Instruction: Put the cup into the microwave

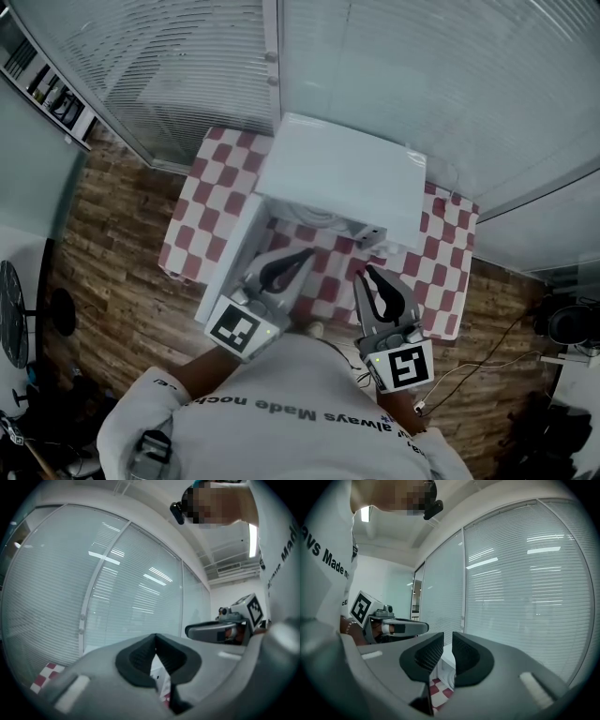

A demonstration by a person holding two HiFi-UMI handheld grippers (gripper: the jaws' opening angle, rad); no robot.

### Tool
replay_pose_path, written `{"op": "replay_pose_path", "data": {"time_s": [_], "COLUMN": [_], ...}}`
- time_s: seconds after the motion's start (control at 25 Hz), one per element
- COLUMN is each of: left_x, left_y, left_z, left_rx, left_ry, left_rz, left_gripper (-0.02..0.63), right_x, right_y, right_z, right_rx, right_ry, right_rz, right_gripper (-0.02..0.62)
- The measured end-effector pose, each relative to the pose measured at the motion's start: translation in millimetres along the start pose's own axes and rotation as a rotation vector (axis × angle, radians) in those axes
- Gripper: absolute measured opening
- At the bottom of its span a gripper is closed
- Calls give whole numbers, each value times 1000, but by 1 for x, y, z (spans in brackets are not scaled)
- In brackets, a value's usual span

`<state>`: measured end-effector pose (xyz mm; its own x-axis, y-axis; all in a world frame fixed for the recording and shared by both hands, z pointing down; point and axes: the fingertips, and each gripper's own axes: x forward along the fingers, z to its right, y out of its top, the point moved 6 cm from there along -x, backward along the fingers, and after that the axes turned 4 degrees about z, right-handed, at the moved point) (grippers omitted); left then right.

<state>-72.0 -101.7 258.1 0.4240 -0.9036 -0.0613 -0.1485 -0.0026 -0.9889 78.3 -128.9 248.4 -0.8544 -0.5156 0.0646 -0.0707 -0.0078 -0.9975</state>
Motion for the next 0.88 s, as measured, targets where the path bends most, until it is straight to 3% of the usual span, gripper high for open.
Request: {"op": "replay_pose_path", "data": {"time_s": [0.88], "left_x": [15], "left_y": [-10], "left_z": [-9], "left_rx": [-14], "left_ry": [12], "left_rz": [-11], "left_gripper": [5], "right_x": [9], "right_y": [-6], "right_z": [23], "right_rx": [-7], "right_ry": [-16], "right_rz": [5], "right_gripper": [57]}}
